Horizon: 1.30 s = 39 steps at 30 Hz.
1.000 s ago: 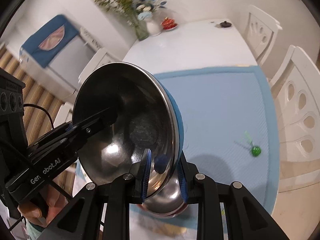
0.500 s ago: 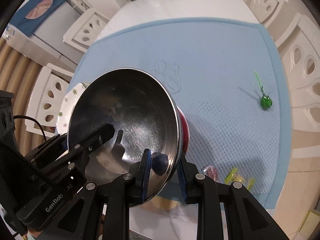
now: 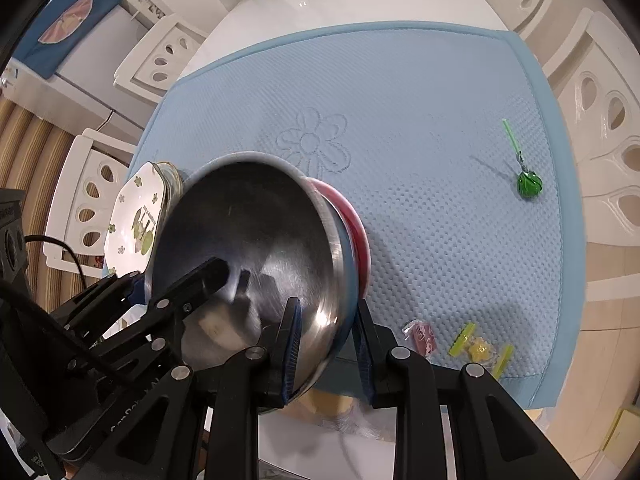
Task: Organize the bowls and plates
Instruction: 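Lift the blue steel bowl with both grippers and carry it over the nested bowls, then lower the blue steel bowl into the magenta steel bowl with both grippers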
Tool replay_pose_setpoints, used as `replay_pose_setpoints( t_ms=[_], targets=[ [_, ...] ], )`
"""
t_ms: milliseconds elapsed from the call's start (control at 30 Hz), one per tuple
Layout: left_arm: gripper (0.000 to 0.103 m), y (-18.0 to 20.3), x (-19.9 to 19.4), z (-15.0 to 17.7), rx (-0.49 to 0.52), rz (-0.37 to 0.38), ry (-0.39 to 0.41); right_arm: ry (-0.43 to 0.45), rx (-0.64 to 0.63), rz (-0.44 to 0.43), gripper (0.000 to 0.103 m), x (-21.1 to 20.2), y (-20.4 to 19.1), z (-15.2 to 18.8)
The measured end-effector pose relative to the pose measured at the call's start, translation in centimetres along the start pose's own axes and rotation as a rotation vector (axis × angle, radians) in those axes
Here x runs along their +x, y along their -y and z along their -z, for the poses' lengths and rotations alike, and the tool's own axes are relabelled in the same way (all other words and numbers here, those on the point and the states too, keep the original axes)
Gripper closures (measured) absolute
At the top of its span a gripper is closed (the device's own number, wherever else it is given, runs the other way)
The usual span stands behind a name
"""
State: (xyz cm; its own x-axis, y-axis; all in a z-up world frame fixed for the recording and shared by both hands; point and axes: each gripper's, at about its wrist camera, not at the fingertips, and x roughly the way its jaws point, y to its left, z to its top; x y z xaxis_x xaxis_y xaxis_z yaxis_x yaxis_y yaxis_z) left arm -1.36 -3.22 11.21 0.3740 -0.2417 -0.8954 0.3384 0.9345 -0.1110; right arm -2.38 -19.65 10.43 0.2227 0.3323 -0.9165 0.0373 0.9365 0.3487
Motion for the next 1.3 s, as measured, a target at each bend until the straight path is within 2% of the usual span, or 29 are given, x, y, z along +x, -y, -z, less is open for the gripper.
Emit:
replay_pose_setpoints(
  t_ms=[33, 167, 333, 400, 567, 633, 700, 833, 933, 1100, 1300],
  targets=[
    [0.073, 0.0, -0.1, -0.1, 0.009, -0.023, 0.005, -0.002, 0.004, 0.005, 0.079, 0.0, 0.1, 0.0],
    [0.073, -0.8, -0.7, 0.3, 0.018, -0.067, 0.015, -0.01, 0.027, -0.008, 0.078, -0.1, 0.7, 0.1],
    [0.073, -2.5, -1.0, 0.7, -0.048, -0.03, 0.009, -0.012, 0.039, -0.02, 0.078, -0.1, 0.9, 0.2],
    [0.073, -2.5, -1.0, 0.6, -0.05, -0.038, 0.011, -0.009, 0.045, -0.032, 0.078, -0.1, 1.0, 0.2],
    [0.073, -1.9, -2.1, 0.6, -0.037, -0.04, 0.05, 0.082, 0.022, -0.055, 0.078, -1.2, 1.1, 0.1],
    [0.073, -2.1, -2.4, 0.6, -0.042, -0.043, 0.057, 0.083, 0.029, -0.043, 0.078, -1.1, 1.3, 0.1],
    [0.073, -2.4, -2.6, 0.6, -0.051, -0.046, 0.064, 0.087, 0.055, -0.087, 0.078, -1.3, 1.7, 0.2],
    [0.073, -3.6, -2.7, 0.6, -0.099, -0.023, 0.061, 0.139, 0.048, -0.088, 0.078, -2.4, 1.9, 0.2],
    [0.073, -4.1, -2.5, 0.5, -0.126, -0.005, 0.053, 0.123, 0.051, -0.069, 0.078, -1.9, 2.2, 0.0],
    [0.073, -3.9, -2.4, 0.6, -0.112, -0.012, 0.049, 0.067, 0.09, -0.087, 0.078, 0.2, 3.1, 0.3],
    [0.073, -3.9, -1.8, 0.8, -0.119, -0.006, 0.031, 0.101, 0.067, -0.099, 0.078, -0.1, 2.8, 0.4]
  ],
)
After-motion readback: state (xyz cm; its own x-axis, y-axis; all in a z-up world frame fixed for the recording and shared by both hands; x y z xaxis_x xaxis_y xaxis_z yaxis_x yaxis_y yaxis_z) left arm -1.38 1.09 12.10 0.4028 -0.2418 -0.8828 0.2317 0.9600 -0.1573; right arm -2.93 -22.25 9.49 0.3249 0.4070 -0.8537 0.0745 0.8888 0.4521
